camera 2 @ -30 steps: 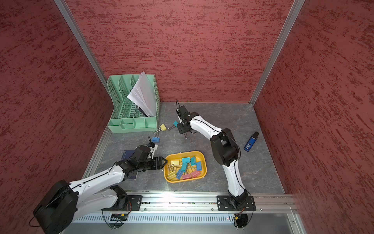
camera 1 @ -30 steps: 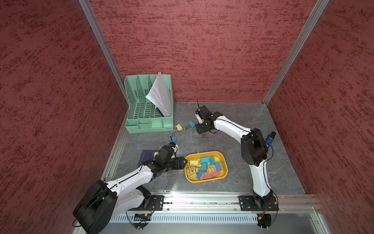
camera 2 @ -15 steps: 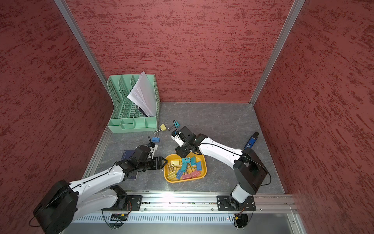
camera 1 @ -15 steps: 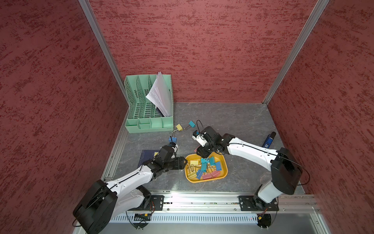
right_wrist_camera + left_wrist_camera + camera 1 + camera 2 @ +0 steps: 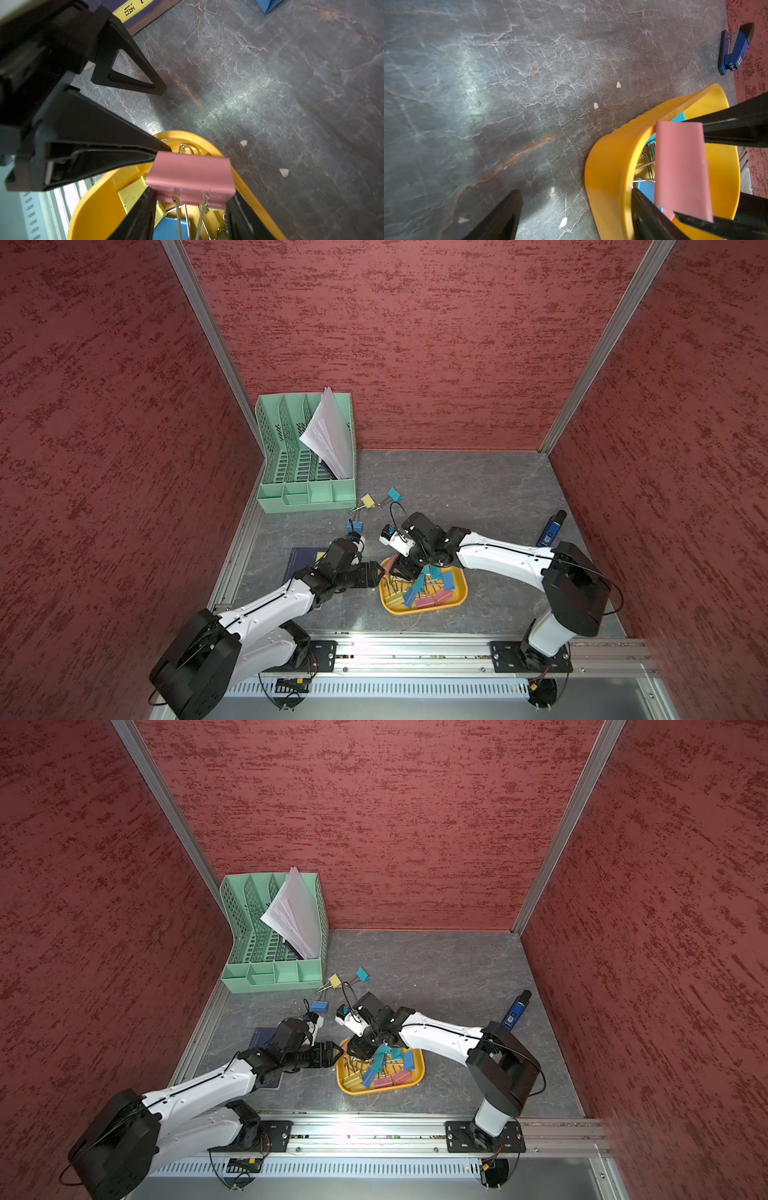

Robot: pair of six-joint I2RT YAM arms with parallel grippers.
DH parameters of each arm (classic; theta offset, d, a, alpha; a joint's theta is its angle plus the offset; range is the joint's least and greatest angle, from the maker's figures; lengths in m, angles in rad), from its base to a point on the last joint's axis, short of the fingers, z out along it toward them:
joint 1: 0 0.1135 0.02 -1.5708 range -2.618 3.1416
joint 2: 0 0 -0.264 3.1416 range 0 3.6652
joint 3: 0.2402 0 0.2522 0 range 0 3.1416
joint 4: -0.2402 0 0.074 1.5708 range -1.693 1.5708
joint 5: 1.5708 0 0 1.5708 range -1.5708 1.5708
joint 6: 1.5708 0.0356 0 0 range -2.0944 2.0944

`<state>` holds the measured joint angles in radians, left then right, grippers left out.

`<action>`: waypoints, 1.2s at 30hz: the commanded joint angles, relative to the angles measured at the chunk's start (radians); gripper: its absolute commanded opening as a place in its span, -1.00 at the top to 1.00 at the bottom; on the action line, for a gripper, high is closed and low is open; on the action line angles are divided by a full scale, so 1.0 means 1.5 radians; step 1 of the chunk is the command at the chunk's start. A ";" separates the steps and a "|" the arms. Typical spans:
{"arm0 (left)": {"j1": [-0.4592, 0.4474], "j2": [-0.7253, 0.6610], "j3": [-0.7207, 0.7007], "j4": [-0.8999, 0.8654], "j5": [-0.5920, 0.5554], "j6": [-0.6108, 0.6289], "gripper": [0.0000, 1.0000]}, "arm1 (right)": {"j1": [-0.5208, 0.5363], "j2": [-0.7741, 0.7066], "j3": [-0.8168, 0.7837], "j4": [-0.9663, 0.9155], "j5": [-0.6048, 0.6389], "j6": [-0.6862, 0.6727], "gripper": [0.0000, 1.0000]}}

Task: Put the binder clips in the storage box
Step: Place the binder clip in the storage box.

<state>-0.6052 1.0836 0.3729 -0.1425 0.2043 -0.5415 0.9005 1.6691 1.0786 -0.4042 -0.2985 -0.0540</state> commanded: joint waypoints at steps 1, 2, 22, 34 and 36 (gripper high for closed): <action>-0.001 -0.006 -0.007 -0.012 -0.007 0.014 -0.67 | 0.009 0.018 -0.025 0.023 -0.022 -0.003 0.02; -0.001 -0.006 -0.007 -0.013 -0.007 0.015 -0.67 | 0.009 0.020 -0.028 0.025 -0.023 -0.002 0.00; -0.001 -0.011 -0.009 -0.012 0.000 0.017 -0.67 | 0.009 -0.019 -0.061 0.014 0.041 0.018 0.00; -0.001 -0.015 -0.011 -0.010 0.001 0.019 -0.67 | 0.009 -0.020 -0.055 -0.014 0.048 0.002 0.01; -0.001 -0.014 -0.011 -0.010 0.002 0.019 -0.67 | 0.009 -0.024 -0.056 -0.006 0.038 0.001 0.00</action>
<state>-0.6052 1.0725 0.3717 -0.1497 0.2043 -0.5365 0.9081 1.6348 1.0058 -0.3954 -0.2569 -0.0422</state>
